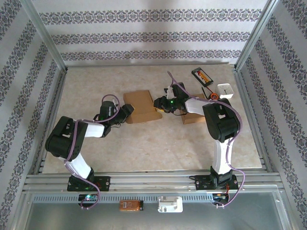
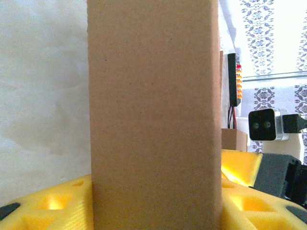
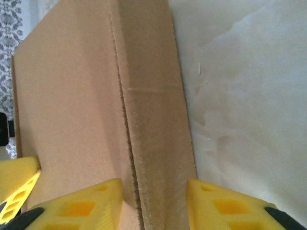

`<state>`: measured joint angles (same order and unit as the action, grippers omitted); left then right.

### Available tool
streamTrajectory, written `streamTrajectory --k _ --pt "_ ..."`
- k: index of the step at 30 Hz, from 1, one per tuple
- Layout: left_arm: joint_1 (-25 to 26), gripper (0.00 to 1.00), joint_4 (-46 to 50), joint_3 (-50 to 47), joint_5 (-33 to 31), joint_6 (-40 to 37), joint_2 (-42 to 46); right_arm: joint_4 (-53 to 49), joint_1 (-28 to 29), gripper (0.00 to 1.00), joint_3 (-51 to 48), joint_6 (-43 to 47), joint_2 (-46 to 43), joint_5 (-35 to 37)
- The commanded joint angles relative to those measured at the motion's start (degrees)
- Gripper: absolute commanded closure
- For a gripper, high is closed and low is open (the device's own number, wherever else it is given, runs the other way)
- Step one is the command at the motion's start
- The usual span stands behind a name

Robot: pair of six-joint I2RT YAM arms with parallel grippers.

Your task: Fold the paper box

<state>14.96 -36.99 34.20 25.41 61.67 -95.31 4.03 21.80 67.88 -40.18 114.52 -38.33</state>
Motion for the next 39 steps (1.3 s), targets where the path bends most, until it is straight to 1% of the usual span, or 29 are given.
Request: streamTrajectory --k 1,4,7,10,12,14,17,19,20,23,24,27,29,36,37,39 --pt "1.1 0.48 4.1 2.9 -1.2 -2.4 5.2 -3.0 1.1 0.47 -0.8 2.0 -6.1 1.9" --pt "1.1 0.48 12.8 4.6 -3.6 -5.6 8.6 -3.9 1.8 0.35 -1.3 4.8 -11.0 4.9" --pt "1.0 0.48 18.8 5.7 -5.4 -7.1 12.1 -3.6 4.0 0.32 -2.6 11.7 -16.3 9.9" --pt "1.0 0.47 25.2 7.3 -7.7 -7.7 15.5 -0.7 10.2 0.30 -6.0 26.1 -23.2 20.6" --pt "1.0 0.46 29.6 8.7 -8.9 -8.4 17.6 3.9 15.6 0.24 -9.4 37.3 -27.0 30.6" --pt "0.9 0.46 31.8 9.4 -9.5 -8.3 19.1 8.5 19.8 0.18 -11.6 47.3 -28.4 36.1" --pt "0.7 0.45 32.1 9.6 -9.1 -7.4 21.0 14.3 24.7 0.12 -14.3 64.5 -28.0 39.0" --pt "0.4 0.46 32.1 9.6 -8.8 -6.6 21.7 21.9 27.6 0.05 -17.2 75.8 -26.1 42.9" --pt "0.2 0.45 32.2 9.6 -8.5 -6.2 21.9 28.0 28.7 0.02 -19.1 82.1 -24.4 44.5" --pt "-0.3 0.46 32.1 9.5 -7.1 -4.5 22.0 41.5 29.9 0.02 -22.2 98.0 -17.4 48.3" --pt "-0.4 0.45 31.7 9.4 -6.6 -4.1 22.1 43.6 30.0 0.02 -21.8 102.0 -14.9 49.7" --pt "-0.5 0.45 31.2 9.1 -5.8 -3.2 22.1 47.2 29.6 0.02 -18.4 109.0 -8.9 54.8" --pt "-0.6 0.45 31.2 9.0 -5.8 -2.9 22.2 52.1 29.2 0.02 -16.8 110.7 -6.0 56.9" --pt "-0.6 0.46 31.5 9.0 -5.3 -2.6 22.7 56.9 28.0 0.02 -13.8 110.3 -1.6 58.2" --pt "-0.6 0.46 31.5 9.0 -5.2 -2.5 22.8 57.4 27.8 0.04 -13.7 110.1 -1.4 57.8" --pt "-0.6 0.46 31.5 9.0 -5.1 -2.3 22.8 57.4 27.5 0.10 -13.6 109.4 -1.4 56.6"
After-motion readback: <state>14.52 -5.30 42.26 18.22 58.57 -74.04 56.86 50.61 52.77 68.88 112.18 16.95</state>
